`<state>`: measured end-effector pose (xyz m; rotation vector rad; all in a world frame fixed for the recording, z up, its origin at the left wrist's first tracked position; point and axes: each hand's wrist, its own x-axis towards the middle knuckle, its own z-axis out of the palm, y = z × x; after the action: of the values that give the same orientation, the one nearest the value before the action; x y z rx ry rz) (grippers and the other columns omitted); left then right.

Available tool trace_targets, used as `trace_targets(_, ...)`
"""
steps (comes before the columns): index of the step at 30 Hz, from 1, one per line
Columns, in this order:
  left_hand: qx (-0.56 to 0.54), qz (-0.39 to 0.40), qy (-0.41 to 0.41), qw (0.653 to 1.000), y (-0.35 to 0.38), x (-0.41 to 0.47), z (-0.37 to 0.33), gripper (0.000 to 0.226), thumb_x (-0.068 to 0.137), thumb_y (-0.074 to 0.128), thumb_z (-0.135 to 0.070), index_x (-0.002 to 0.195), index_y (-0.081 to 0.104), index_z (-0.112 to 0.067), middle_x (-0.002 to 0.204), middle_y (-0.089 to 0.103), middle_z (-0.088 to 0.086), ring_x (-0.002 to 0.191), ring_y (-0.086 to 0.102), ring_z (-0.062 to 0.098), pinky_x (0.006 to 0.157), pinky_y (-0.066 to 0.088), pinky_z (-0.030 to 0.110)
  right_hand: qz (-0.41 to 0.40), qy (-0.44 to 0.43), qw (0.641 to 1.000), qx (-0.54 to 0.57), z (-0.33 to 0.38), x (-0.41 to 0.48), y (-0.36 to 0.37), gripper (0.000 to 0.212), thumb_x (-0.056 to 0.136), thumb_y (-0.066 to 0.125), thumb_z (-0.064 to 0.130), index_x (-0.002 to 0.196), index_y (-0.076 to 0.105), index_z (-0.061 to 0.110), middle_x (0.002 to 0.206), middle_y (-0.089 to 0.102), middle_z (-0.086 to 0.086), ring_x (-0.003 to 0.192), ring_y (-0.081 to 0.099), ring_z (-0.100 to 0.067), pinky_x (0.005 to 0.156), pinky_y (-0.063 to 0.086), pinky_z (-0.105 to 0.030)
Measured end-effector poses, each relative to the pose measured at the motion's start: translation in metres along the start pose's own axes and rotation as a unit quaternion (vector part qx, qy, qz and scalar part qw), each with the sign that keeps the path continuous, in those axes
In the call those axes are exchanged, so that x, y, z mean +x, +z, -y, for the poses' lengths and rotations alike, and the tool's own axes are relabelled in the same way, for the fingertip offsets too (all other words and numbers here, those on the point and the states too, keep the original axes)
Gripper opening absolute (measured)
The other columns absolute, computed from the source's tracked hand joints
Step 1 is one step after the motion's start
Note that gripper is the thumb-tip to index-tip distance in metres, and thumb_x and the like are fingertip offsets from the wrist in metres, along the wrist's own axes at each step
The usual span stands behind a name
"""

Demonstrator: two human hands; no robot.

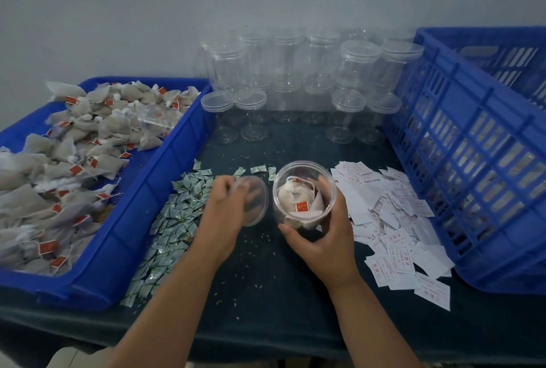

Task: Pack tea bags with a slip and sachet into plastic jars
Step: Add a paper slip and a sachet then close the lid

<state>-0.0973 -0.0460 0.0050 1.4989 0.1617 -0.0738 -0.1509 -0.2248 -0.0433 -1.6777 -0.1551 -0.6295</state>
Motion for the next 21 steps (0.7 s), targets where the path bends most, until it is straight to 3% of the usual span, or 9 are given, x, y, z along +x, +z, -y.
trace_targets(3,-0.132,0.078,0.010,0.988,-0.002,-0.008,-0.026,0.027,0.102,0.056,-0.030,0.125,0.050,-0.017,0.123,0.076,0.009,0.111,0.075,0.029,0.078,0.063,0.041,0.043,0.003,0.999,0.012,-0.003,-0.001,0.001,0.089,0.078,0.093,0.028,0.154,0.047,0.026,0.144,0.064,0.008,0.134,0.064,-0.022,0.108,0.055,-0.035)
trace_targets(6,-0.124,0.124,0.059,0.983,-0.004,-0.016,-0.044,0.033,0.106,0.056,-0.031,0.136,0.059,-0.045,0.129,0.073,0.002,0.120,0.071,0.021,0.083,0.062,0.039,0.065,0.001,0.998,-0.004,-0.006,-0.001,0.004,0.088,0.078,0.095,0.031,0.153,0.048,0.031,0.141,0.065,0.007,0.131,0.066,-0.022,0.106,0.058,-0.044)
trace_targets(9,0.091,0.121,0.178,0.972,-0.005,-0.024,-0.056,0.034,0.102,0.054,-0.049,0.134,0.057,-0.058,0.138,0.064,-0.016,0.130,0.061,0.005,0.099,0.055,0.036,0.074,-0.002,0.997,-0.039,-0.006,-0.002,0.004,0.091,0.075,0.095,0.041,0.153,0.049,0.035,0.139,0.064,0.010,0.130,0.065,-0.020,0.105,0.056,-0.040)
trace_targets(11,0.250,0.132,0.266,0.921,-0.005,-0.029,-0.060,0.042,0.094,0.058,-0.060,0.135,0.056,-0.057,0.133,0.062,-0.024,0.129,0.057,-0.002,0.104,0.048,0.028,0.084,0.001,0.995,-0.061,-0.005,-0.002,0.004,0.090,0.071,0.094,0.047,0.150,0.051,0.039,0.135,0.063,0.015,0.127,0.063,-0.015,0.103,0.054,-0.029)
trace_targets(13,0.379,0.132,0.332,0.853,0.000,-0.032,-0.061,0.047,0.089,0.061,-0.068,0.132,0.062,-0.049,0.127,0.058,-0.025,0.126,0.054,0.000,0.103,0.042,0.020,0.093,0.001,0.993,-0.078,-0.005,-0.003,0.005,0.091,0.070,0.093,0.048,0.150,0.051,0.036,0.134,0.061,0.018,0.127,0.061,-0.013,0.100,0.051,-0.021)
trace_targets(15,0.463,0.127,0.341,0.808,0.007,-0.035,-0.060,0.048,0.089,0.056,-0.073,0.128,0.066,-0.046,0.125,0.054,-0.027,0.123,0.048,-0.002,0.100,0.034,0.011,0.091,-0.006,0.991,-0.093,-0.007,-0.004,0.007,0.092,0.071,0.095,0.040,0.151,0.052,0.032,0.133,0.060,0.017,0.126,0.061,-0.012,0.097,0.051,-0.018)
trace_targets(16,0.479,0.125,0.335,0.802,0.012,-0.036,-0.059,0.046,0.092,0.053,-0.071,0.128,0.067,-0.045,0.128,0.055,-0.027,0.122,0.047,-0.004,0.099,0.030,0.007,0.087,-0.004,0.992,-0.093,-0.008,-0.004,0.007,0.090,0.071,0.096,0.035,0.150,0.053,0.031,0.132,0.061,0.016,0.124,0.062,-0.014,0.096,0.053,-0.021)
trace_targets(19,0.427,0.104,0.312,0.842,0.022,-0.035,-0.056,0.045,0.100,0.045,-0.062,0.130,0.069,-0.039,0.130,0.062,-0.027,0.122,0.051,-0.010,0.097,0.029,-0.001,0.078,0.012,0.995,-0.059,-0.008,-0.001,0.005,0.086,0.072,0.094,0.033,0.148,0.055,0.031,0.133,0.065,0.012,0.124,0.064,-0.018,0.099,0.056,-0.032)
trace_targets(21,0.375,0.082,0.278,0.881,0.027,-0.031,-0.058,0.049,0.101,0.034,-0.062,0.124,0.070,-0.039,0.115,0.066,-0.034,0.113,0.054,-0.017,0.088,0.035,-0.001,0.078,0.016,0.996,-0.026,-0.008,-0.001,0.004,0.084,0.074,0.093,0.034,0.149,0.055,0.028,0.138,0.066,0.009,0.127,0.064,-0.021,0.102,0.056,-0.040)
